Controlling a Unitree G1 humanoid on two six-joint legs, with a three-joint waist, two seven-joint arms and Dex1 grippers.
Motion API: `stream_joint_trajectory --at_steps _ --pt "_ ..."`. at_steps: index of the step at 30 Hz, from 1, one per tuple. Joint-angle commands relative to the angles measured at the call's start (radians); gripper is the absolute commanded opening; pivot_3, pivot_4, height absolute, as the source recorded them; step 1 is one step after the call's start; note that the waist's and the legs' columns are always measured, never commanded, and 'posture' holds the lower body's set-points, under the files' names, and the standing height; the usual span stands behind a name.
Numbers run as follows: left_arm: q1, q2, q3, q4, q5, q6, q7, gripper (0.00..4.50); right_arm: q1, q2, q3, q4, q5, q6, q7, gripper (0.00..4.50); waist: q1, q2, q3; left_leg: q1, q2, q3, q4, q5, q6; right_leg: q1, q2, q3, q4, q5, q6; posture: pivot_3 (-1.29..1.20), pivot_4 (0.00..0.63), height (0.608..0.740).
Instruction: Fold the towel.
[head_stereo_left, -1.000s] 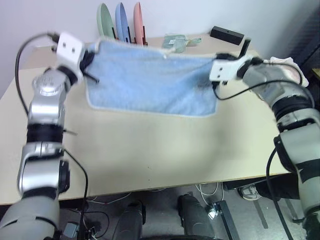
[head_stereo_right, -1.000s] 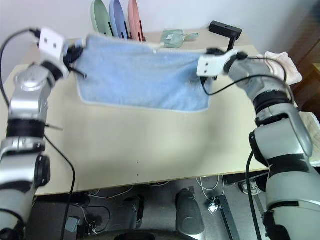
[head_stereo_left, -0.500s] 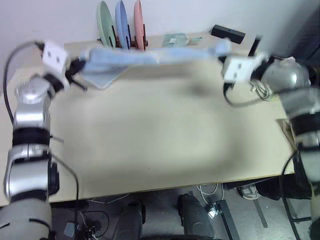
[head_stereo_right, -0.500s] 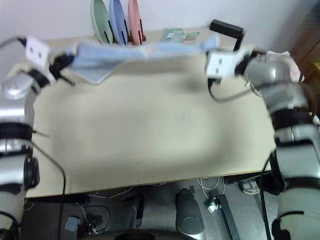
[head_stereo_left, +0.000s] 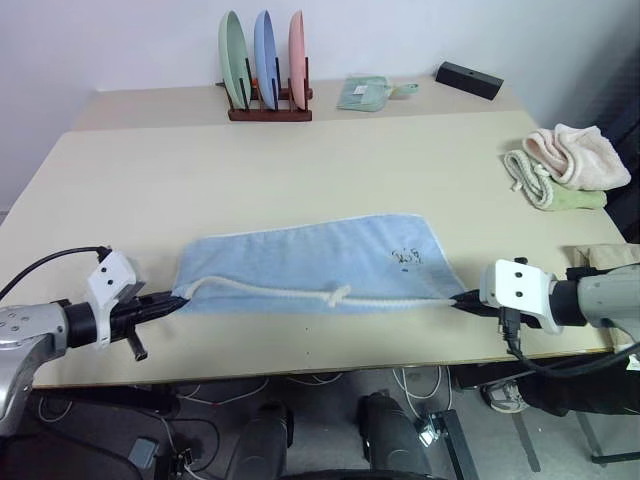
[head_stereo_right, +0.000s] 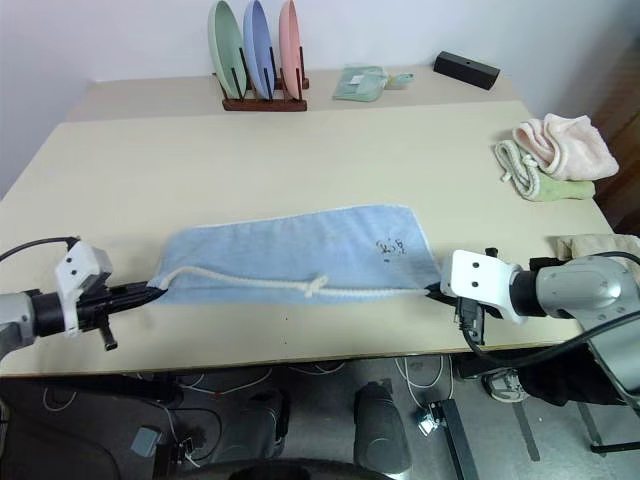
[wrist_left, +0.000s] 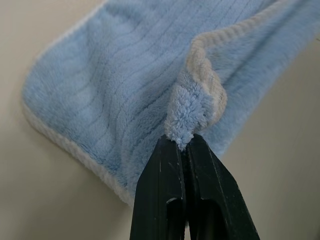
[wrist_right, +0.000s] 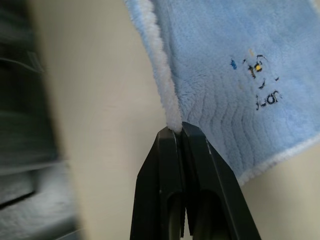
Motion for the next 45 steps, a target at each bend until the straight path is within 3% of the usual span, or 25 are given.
stream_joint_trajectory --at_steps 1,7,18,24,30,31,33,34,40,45 --pt "-0.011 0.008 0.039 -0.016 -0.020 0.020 0.004 0.00 -0.073 -0.011 -0.012 0.036 -0.043 -0.026 -0.022 0.04 0.007 0.000 0.000 0.000 0.000 0.000 0.000 0.000 0.000 0.000 0.000 0.000 -0.001 0.001 -0.001 0.00 0.150 0.740" --pt "-0.103 -0.037 0.010 0.054 0.012 -0.012 0.059 0.00 -0.300 0.041 0.130 0.232 -0.171 -0.145 -0.051 0.04 0.010 0.000 0.000 -0.001 0.000 0.001 -0.001 0.000 0.000 -0.001 0.000 0.000 -0.004 0.001 -0.001 0.00 0.150 0.740" --pt "-0.339 -0.126 -0.106 0.275 0.113 -0.083 0.154 0.00 -0.811 0.298 0.395 0.912 -0.414 -0.506 -0.046 0.04 0.005 0.000 0.000 -0.003 0.000 0.002 -0.002 0.000 0.000 0.000 0.000 0.000 -0.012 0.007 0.006 0.00 0.150 0.740" --pt "-0.369 -0.143 -0.122 0.318 0.123 -0.086 0.169 0.00 -0.937 0.384 0.441 1.173 -0.481 -0.656 -0.056 0.04 0.001 0.000 0.000 -0.003 0.000 0.002 -0.002 0.000 0.000 0.000 0.000 0.000 -0.012 0.009 0.008 0.00 0.150 0.740" --pt "-0.373 -0.150 -0.126 0.319 0.112 -0.046 0.176 0.00 -0.970 0.416 0.441 1.273 -0.510 -0.733 -0.067 0.04 -0.013 0.000 0.000 -0.003 0.000 0.001 -0.002 0.000 0.000 0.000 0.000 0.000 -0.012 0.009 0.008 0.00 0.150 0.740" --pt "-0.372 -0.151 -0.121 0.317 0.105 -0.033 0.177 0.29 -0.972 0.418 0.437 1.283 -0.515 -0.736 -0.079 0.01 -0.015 0.000 0.000 -0.003 0.000 0.001 -0.002 0.000 0.000 0.000 0.000 0.000 -0.012 0.009 0.008 0.00 0.150 0.740" --pt "-0.363 -0.151 -0.108 0.304 0.087 -0.010 0.175 0.80 -0.977 0.423 0.422 1.296 -0.512 -0.734 -0.103 0.55 -0.017 0.000 0.000 -0.003 0.000 0.001 -0.003 0.000 0.000 0.000 0.000 0.000 -0.012 0.009 0.008 0.00 0.150 0.740" --pt "-0.357 -0.149 -0.101 0.295 0.080 -0.002 0.174 1.36 -0.979 0.424 0.415 1.297 -0.511 -0.735 -0.118 0.89 -0.018 0.000 0.000 -0.003 0.000 0.001 -0.003 0.000 0.000 0.000 0.000 0.000 -0.012 0.009 0.008 0.00 0.150 0.740" --pt "-0.320 -0.159 -0.051 0.260 0.060 0.032 0.225 4.44 -0.957 0.398 0.385 1.258 -0.538 -0.778 -0.232 3.91 -0.018 0.000 0.000 -0.003 0.000 0.001 -0.003 0.000 0.000 -0.001 0.000 0.000 -0.011 0.009 0.008 0.00 0.150 0.740" --pt "-0.322 -0.194 -0.011 0.253 0.046 0.037 0.285 4.49 -0.911 0.381 0.344 1.190 -0.538 -0.780 -0.310 3.93 -0.014 0.000 0.000 -0.003 0.000 0.001 -0.003 0.000 0.000 -0.001 0.000 0.000 -0.011 0.009 0.008 0.00 0.150 0.740"
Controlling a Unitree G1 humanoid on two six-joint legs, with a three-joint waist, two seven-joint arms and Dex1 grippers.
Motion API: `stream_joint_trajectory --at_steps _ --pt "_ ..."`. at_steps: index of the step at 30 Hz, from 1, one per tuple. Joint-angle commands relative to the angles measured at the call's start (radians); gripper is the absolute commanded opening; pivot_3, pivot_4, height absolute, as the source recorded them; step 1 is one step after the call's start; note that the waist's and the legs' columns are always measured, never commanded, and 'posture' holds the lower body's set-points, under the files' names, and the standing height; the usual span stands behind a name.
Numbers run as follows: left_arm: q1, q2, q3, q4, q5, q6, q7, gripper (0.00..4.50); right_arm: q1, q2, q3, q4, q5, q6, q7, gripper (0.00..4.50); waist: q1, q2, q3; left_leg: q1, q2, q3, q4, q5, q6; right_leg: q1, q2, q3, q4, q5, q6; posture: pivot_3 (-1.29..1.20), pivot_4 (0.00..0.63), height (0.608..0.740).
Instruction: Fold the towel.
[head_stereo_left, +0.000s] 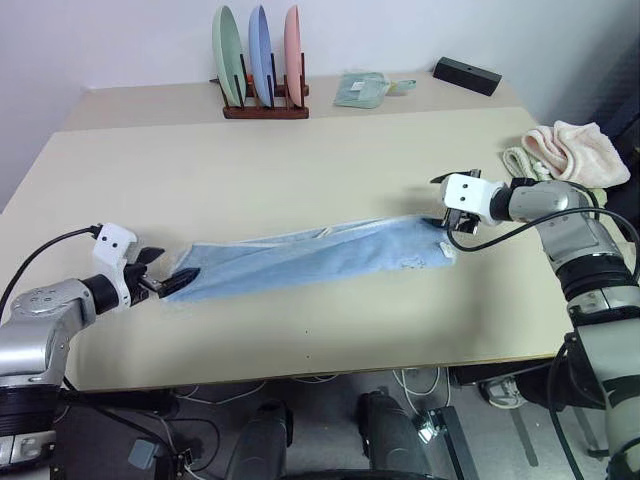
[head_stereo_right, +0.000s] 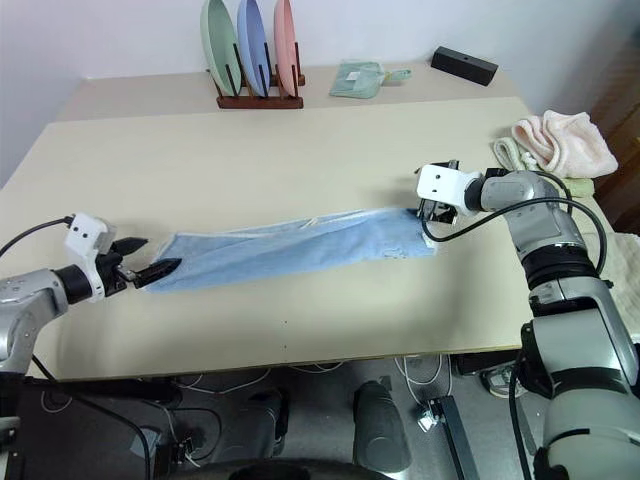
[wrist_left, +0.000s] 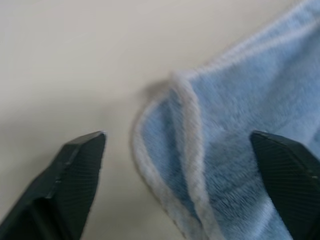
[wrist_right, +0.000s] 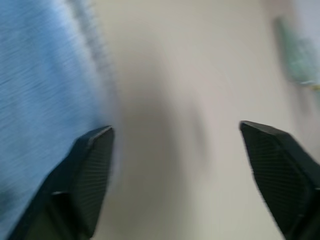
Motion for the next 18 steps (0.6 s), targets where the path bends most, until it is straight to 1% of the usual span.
stream_joint_trajectory --at_steps 1,4,6,9,12,15,18 --pt "-0.012 -0.024 0.062 -0.023 -0.025 0.003 0.053 4.49 0.024 -0.039 -0.055 -0.090 0.008 -0.001 -0.046 3.93 0.001 0.000 0.000 0.000 0.000 0.000 0.000 0.000 0.000 0.000 0.000 0.000 0.000 0.000 0.000 0.00 0.150 0.740" --pt "-0.053 -0.056 0.087 -0.006 -0.026 -0.002 0.110 4.49 0.053 -0.055 -0.090 -0.166 0.036 0.051 -0.043 3.93 0.003 0.000 0.000 0.000 0.000 0.000 0.000 0.000 0.000 0.001 0.000 0.000 0.000 0.000 0.000 0.00 0.150 0.740" --pt "-0.073 -0.071 0.096 -0.005 -0.026 -0.005 0.133 4.50 0.076 -0.061 -0.116 -0.215 0.060 0.095 -0.035 4.47 0.002 0.000 0.000 0.000 0.000 0.000 0.001 0.000 0.000 0.001 0.000 0.000 0.000 0.000 0.001 0.00 0.150 0.740" --pt "-0.091 -0.093 0.109 -0.009 -0.028 -0.017 0.163 4.50 0.118 -0.068 -0.152 -0.288 0.087 0.166 -0.026 4.49 0.001 0.000 0.000 0.000 0.000 0.000 0.001 0.000 0.000 0.001 0.000 0.000 0.000 0.000 0.001 0.00 0.150 0.740" --pt "-0.069 -0.110 0.123 -0.062 -0.051 -0.006 0.162 4.50 0.179 -0.055 -0.214 -0.396 0.157 0.280 -0.022 4.49 0.000 0.000 0.000 0.000 0.000 0.000 0.001 0.000 0.000 0.001 0.000 0.000 0.000 0.001 0.001 0.00 0.150 0.740" --pt "-0.036 -0.117 0.103 -0.139 -0.023 -0.036 0.188 4.50 0.288 -0.025 -0.315 -0.571 0.292 0.482 -0.029 4.49 0.002 0.000 0.000 0.000 0.000 0.000 0.001 0.000 0.000 0.001 0.000 0.000 0.000 0.001 0.001 0.00 0.150 0.740" --pt "-0.047 -0.130 0.078 -0.192 -0.020 -0.045 0.200 4.50 0.401 0.003 -0.409 -0.767 0.430 0.711 -0.051 4.49 0.010 -0.001 0.000 0.000 0.000 -0.002 0.001 0.000 0.000 0.002 0.000 0.000 0.000 0.001 0.001 0.00 0.150 0.740"
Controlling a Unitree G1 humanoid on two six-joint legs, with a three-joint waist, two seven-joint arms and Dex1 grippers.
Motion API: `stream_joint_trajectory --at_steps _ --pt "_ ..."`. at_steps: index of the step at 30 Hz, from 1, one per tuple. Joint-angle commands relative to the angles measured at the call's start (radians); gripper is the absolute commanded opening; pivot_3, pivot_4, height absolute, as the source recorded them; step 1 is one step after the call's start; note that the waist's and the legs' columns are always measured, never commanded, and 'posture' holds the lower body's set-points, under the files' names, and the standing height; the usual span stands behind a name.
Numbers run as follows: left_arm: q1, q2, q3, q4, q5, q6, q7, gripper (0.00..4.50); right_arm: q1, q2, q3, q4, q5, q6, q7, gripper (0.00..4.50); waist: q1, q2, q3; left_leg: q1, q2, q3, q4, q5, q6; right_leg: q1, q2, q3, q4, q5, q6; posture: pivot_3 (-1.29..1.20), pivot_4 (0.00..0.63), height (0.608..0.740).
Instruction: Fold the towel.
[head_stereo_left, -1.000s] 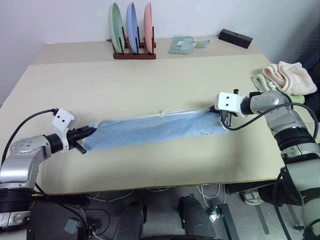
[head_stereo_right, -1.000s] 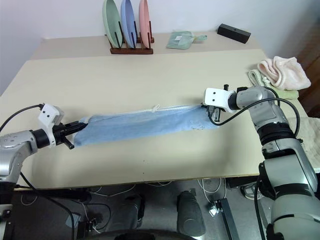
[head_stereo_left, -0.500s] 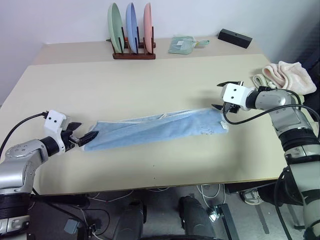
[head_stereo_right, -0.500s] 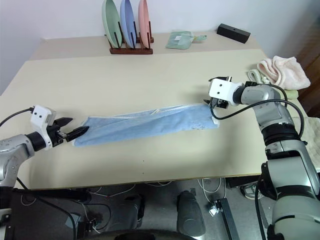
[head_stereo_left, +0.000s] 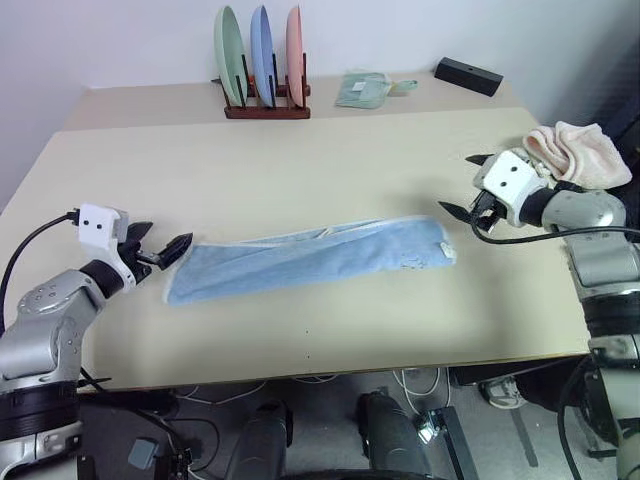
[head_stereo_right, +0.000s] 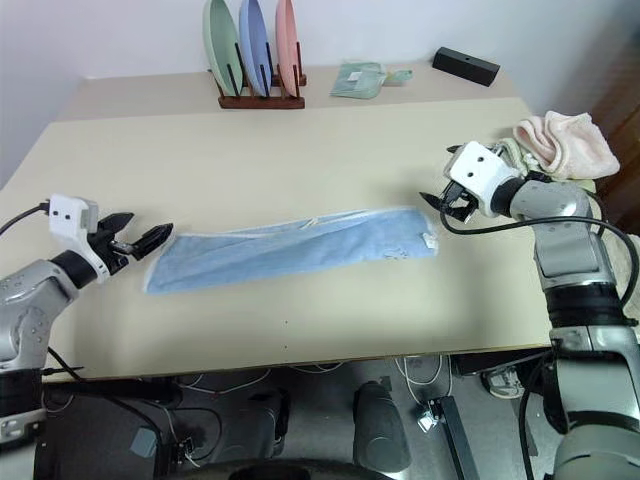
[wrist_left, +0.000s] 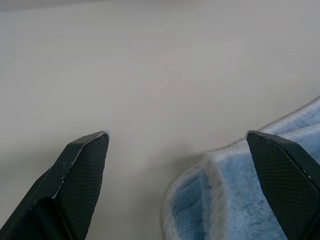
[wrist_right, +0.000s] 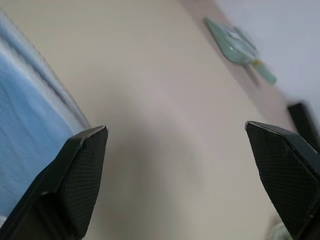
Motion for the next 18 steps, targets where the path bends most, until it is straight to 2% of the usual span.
stream_joint_trajectory --at_steps 1,7,13,18 --pt "-0.023 -0.002 -0.009 -0.089 0.000 -0.028 0.015 4.50 0.083 0.024 -0.121 -0.237 0.166 0.255 -0.031 4.49 0.005 0.000 0.000 0.000 0.000 0.000 0.000 0.000 0.000 0.000 0.000 0.000 0.000 0.000 0.000 0.00 0.150 0.740" --pt "-0.099 -0.013 -0.145 -0.129 0.034 -0.077 -0.037 4.50 0.186 0.130 -0.276 -0.465 0.370 0.640 -0.196 4.49 0.022 0.000 0.000 0.001 -0.001 0.000 0.002 0.000 0.000 0.002 0.000 0.000 -0.001 0.000 0.000 0.00 0.150 0.740" --pt "-0.116 -0.030 -0.264 -0.201 0.015 -0.094 -0.133 4.50 0.282 0.212 -0.419 -0.608 0.505 0.886 -0.339 4.49 0.026 0.000 0.000 0.000 -0.001 0.000 0.001 0.000 0.000 0.002 0.000 0.000 -0.002 0.000 0.000 0.00 0.150 0.740" --pt "-0.124 -0.030 -0.386 -0.226 0.025 -0.105 -0.240 4.50 0.343 0.354 -0.578 -0.754 0.694 1.102 -0.468 4.49 0.022 0.000 0.000 0.001 -0.001 0.000 0.002 0.000 0.001 0.003 0.000 0.000 -0.002 0.000 0.000 0.00 0.150 0.740"
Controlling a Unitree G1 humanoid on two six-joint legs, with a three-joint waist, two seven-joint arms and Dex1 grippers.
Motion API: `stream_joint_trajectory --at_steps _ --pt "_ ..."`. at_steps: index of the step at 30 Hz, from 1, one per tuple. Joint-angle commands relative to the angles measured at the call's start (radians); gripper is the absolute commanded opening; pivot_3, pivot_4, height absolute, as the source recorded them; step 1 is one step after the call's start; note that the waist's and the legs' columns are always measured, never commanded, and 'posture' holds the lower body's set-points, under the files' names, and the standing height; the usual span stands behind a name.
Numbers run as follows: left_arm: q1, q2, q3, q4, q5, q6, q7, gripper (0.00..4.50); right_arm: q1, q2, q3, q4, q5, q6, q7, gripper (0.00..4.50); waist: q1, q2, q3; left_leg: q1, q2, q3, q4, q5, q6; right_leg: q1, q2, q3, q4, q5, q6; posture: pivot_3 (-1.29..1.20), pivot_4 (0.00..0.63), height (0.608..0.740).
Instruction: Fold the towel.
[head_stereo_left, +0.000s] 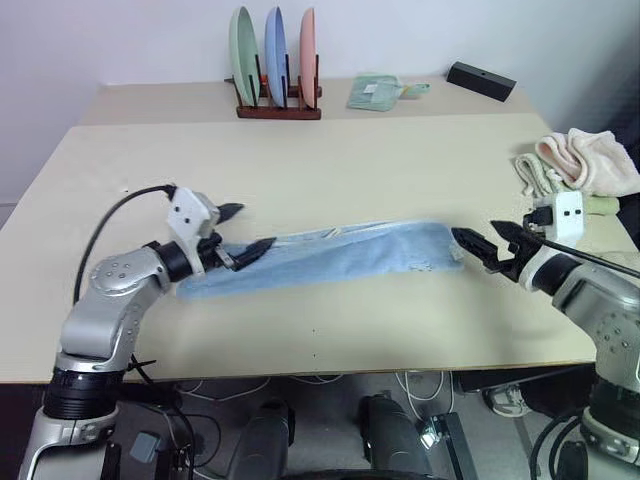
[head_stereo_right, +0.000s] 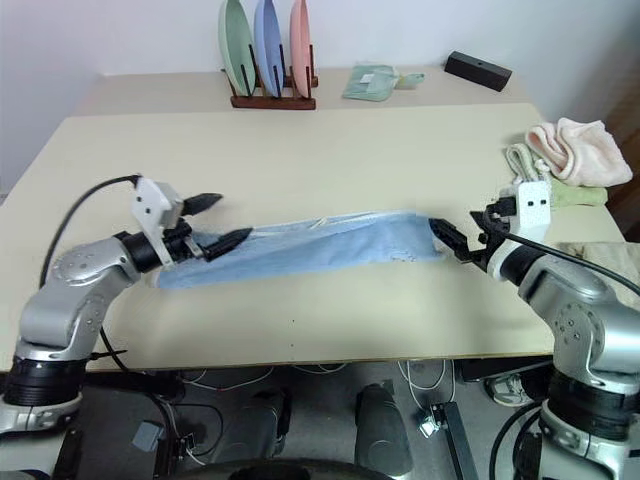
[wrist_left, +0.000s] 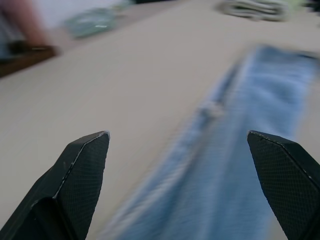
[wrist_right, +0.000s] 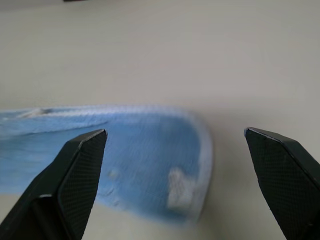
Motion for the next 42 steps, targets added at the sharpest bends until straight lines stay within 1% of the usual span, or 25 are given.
stream_joint_trajectory --at_steps 1,3,6,8,11,14,18,23,25,26,32,33,37,39,42 --pt "-0.014 0.007 -0.057 -0.045 0.009 -0.038 -0.064 4.50 0.023 0.079 -0.113 -0.126 0.146 0.135 -0.088 4.49 -0.003 0.000 0.000 0.000 0.000 0.000 0.000 0.000 0.000 0.000 0.000 0.000 0.000 0.000 0.000 0.00 0.150 0.740" --pt "-0.017 0.000 -0.082 -0.042 0.011 -0.043 -0.079 4.50 0.039 0.165 -0.148 -0.169 0.217 0.200 -0.152 4.49 -0.003 0.000 0.000 0.000 0.000 0.000 0.000 0.000 0.000 0.000 0.000 0.000 0.000 0.000 0.000 0.00 0.150 0.740" --pt "-0.015 -0.007 -0.112 -0.054 0.012 -0.049 -0.097 4.50 0.049 0.291 -0.156 -0.215 0.270 0.253 -0.256 4.49 -0.004 0.001 0.000 0.000 0.000 0.000 0.000 0.000 0.000 0.000 0.000 0.000 0.000 0.000 0.000 0.00 0.150 0.740" --pt "-0.010 -0.013 -0.126 -0.060 0.018 -0.051 -0.100 4.50 0.037 0.381 -0.161 -0.208 0.275 0.268 -0.342 4.49 -0.003 0.001 0.000 0.000 0.000 0.000 -0.001 0.000 0.000 0.000 0.000 0.000 0.000 0.000 0.000 0.00 0.150 0.740" --pt "0.004 -0.018 -0.128 -0.069 0.022 -0.050 -0.088 4.50 0.005 0.461 -0.182 -0.150 0.256 0.259 -0.445 4.49 -0.002 0.001 -0.001 0.000 0.000 0.000 0.000 0.000 0.000 0.000 0.000 0.000 0.000 0.000 0.000 0.00 0.150 0.740" --pt "0.023 -0.014 -0.119 -0.080 0.026 -0.049 -0.084 4.50 -0.028 0.494 -0.208 -0.072 0.240 0.237 -0.520 4.49 -0.003 0.002 -0.001 0.000 0.000 0.000 -0.001 0.000 0.000 -0.001 0.000 0.000 0.000 0.000 0.000 0.00 0.150 0.740" --pt "0.042 -0.006 -0.105 -0.088 0.031 -0.047 -0.068 4.50 -0.084 0.516 -0.246 0.017 0.255 0.208 -0.595 4.49 -0.006 0.002 -0.001 0.001 0.000 0.000 -0.001 0.000 0.000 -0.001 0.000 0.000 0.000 0.000 0.000 0.00 0.150 0.740" --pt "0.064 -0.009 -0.099 -0.114 0.026 -0.043 -0.049 4.50 -0.149 0.513 -0.276 0.135 0.268 0.128 -0.668 4.49 -0.005 0.001 -0.002 0.001 0.000 0.000 -0.001 0.000 0.000 0.001 0.000 0.000 0.000 0.000 -0.001 0.00 0.150 0.740" --pt "0.069 -0.009 -0.101 -0.116 0.029 -0.044 -0.044 4.50 -0.161 0.500 -0.264 0.163 0.271 0.098 -0.678 3.95 -0.004 0.001 -0.002 0.001 0.000 0.000 -0.001 0.000 0.000 0.001 0.000 0.000 0.000 0.000 -0.001 0.00 0.150 0.740" --pt "0.070 -0.009 -0.101 -0.116 0.030 -0.044 -0.041 4.50 -0.165 0.492 -0.257 0.173 0.275 0.087 -0.679 3.59 -0.005 0.001 -0.002 0.001 0.000 0.000 -0.001 0.000 0.000 0.001 0.000 0.000 0.000 0.000 -0.001 0.00 0.150 0.740" --pt "0.070 -0.010 -0.097 -0.110 0.033 -0.049 -0.030 4.50 -0.157 0.447 -0.231 0.189 0.292 0.022 -0.691 0.45 -0.006 0.002 -0.001 0.001 0.000 0.000 -0.001 0.000 0.000 0.001 0.000 0.000 0.000 0.000 -0.001 0.00 0.150 0.740" --pt "0.071 -0.010 -0.097 -0.109 0.035 -0.051 -0.028 4.50 -0.150 0.432 -0.234 0.185 0.297 0.015 -0.694 0.03 -0.005 0.002 -0.001 0.001 0.000 0.000 -0.001 0.000 0.000 0.001 0.000 0.000 0.000 0.000 -0.001 0.00 0.150 0.740" --pt "0.070 -0.013 -0.098 -0.100 0.037 -0.057 -0.027 4.50 -0.133 0.377 -0.239 0.174 0.324 -0.011 -0.703 0.03 -0.003 0.002 -0.001 0.001 0.000 0.000 -0.001 0.000 0.001 0.000 0.000 0.000 -0.001 -0.001 0.000 0.00 0.150 0.740" --pt "0.064 -0.019 -0.101 -0.090 0.039 -0.060 -0.025 4.50 -0.116 0.295 -0.246 0.150 0.328 -0.009 -0.686 0.03 -0.001 0.003 -0.001 0.001 0.000 0.000 -0.001 0.000 0.001 0.000 0.000 0.000 -0.001 -0.001 -0.001 0.00 0.150 0.740" --pt "0.041 -0.038 -0.111 -0.060 0.044 -0.072 -0.027 4.50 -0.096 0.139 -0.277 0.151 0.332 -0.003 -0.636 0.03 -0.005 0.005 0.000 0.000 0.000 0.000 -0.001 0.000 0.001 0.000 0.000 0.000 -0.001 -0.002 -0.004 0.00 0.150 0.740"
